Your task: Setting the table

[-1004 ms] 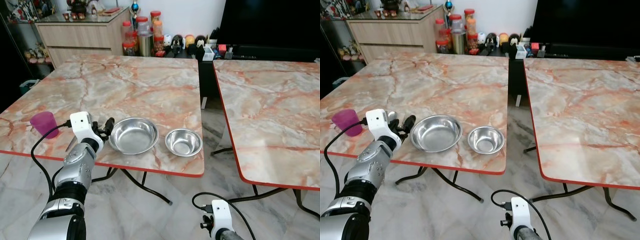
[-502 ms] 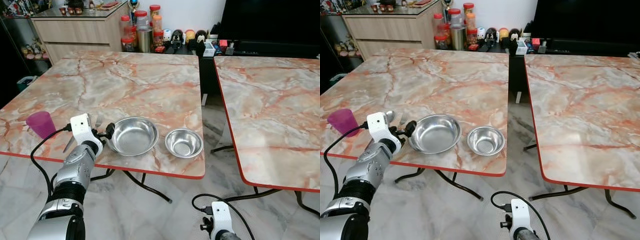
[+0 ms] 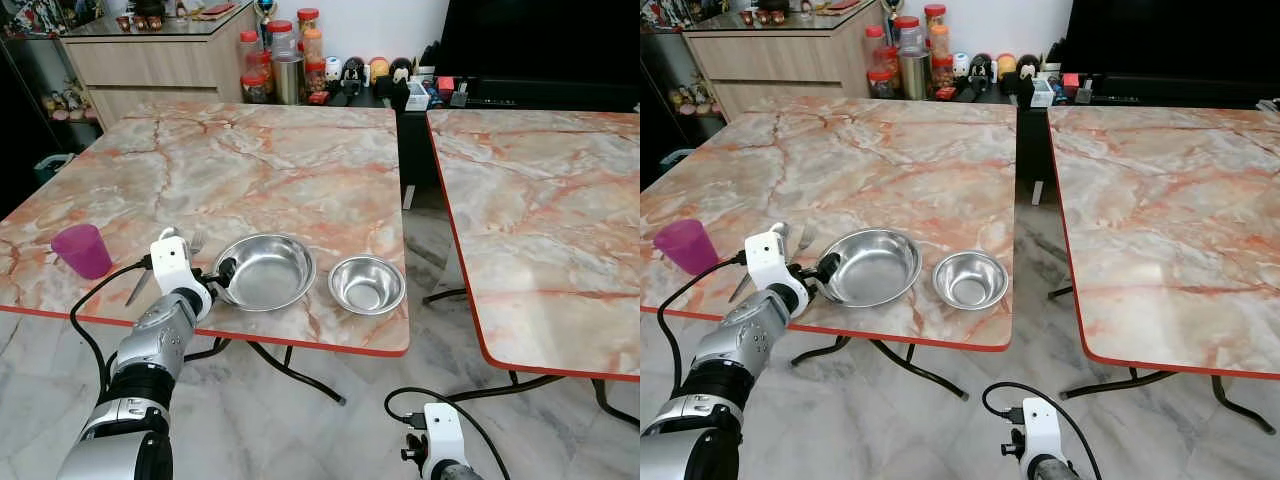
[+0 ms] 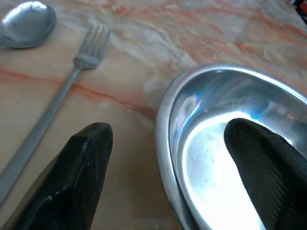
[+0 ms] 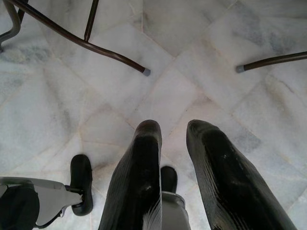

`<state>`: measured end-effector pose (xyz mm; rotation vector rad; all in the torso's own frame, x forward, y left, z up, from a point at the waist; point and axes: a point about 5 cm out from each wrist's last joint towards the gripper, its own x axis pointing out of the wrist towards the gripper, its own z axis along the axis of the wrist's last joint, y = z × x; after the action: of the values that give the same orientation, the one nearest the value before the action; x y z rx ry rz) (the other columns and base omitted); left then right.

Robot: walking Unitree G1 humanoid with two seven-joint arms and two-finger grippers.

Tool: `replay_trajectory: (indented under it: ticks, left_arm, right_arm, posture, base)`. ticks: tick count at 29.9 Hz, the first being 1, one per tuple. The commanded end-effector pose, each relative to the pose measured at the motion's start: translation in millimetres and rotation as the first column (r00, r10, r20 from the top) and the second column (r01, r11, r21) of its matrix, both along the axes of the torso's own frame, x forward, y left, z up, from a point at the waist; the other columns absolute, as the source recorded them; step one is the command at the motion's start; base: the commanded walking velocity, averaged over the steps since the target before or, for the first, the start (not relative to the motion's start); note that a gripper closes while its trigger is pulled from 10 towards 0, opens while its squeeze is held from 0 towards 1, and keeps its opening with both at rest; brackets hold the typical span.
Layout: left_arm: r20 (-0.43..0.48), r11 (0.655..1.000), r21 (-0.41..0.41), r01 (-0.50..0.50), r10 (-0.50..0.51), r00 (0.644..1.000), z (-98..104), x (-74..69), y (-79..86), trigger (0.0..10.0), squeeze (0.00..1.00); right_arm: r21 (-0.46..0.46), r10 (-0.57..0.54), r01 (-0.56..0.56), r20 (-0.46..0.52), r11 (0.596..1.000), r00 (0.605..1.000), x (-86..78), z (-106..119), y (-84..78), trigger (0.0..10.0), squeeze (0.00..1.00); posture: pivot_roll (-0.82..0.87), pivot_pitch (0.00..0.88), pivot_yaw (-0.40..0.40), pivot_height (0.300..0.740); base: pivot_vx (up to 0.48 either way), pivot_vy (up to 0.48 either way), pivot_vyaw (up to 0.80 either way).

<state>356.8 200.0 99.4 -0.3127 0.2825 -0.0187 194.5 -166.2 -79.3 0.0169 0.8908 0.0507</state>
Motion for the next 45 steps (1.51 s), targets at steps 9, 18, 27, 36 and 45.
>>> replay_trajectory:
  ticks: [9,18,27,36,45]
  left_arm:
    - [-0.099,1.0,0.007,-0.012,0.013,0.995,-13.2,-5.0,2.5,10.0,0.0]
    - [-0.117,0.999,-0.03,0.017,-0.02,0.993,-15.1,-4.9,-5.9,10.0,0.0]
    - [-0.143,0.997,-0.055,0.054,-0.062,0.988,-17.1,-5.7,-11.0,10.0,0.0]
    - [-0.151,0.997,-0.055,0.062,-0.07,0.986,-17.7,-6.0,-12.1,0.0,0.0]
    - [-0.156,0.997,-0.049,0.065,-0.072,0.985,-17.8,-5.9,-11.8,0.0,0.0]
  right_arm:
    - [-0.002,0.006,-0.006,0.008,1.0,1.0,1.2,0.8,0.2,10.0,0.0]
    - [0.0,0.009,-0.009,0.015,1.0,1.0,3.8,2.1,1.2,10.0,0.0]
    - [0.002,0.007,-0.007,0.014,1.0,1.0,4.2,2.1,2.0,10.0,0.0]
    - [0.002,0.008,-0.008,0.016,1.0,1.0,5.1,2.6,2.6,10.0,0.0]
    - [0.003,0.008,-0.008,0.018,1.0,1.0,5.9,3.0,2.8,10.0,0.0]
  posture:
    - [0.03,0.0,0.03,0.74]
    - [0.03,0.0,0.03,0.74]
    - [0.03,0.0,0.034,0.74]
    - [0.03,0.0,0.032,0.74]
    - [0.03,0.0,0.033,0.74]
  base:
    - [0.0,0.0,0.0]
    - [0.0,0.0,0.0]
    - [0.0,0.0,0.0]
    - [0.0,0.0,0.0]
    - [0.0,0.0,0.0]
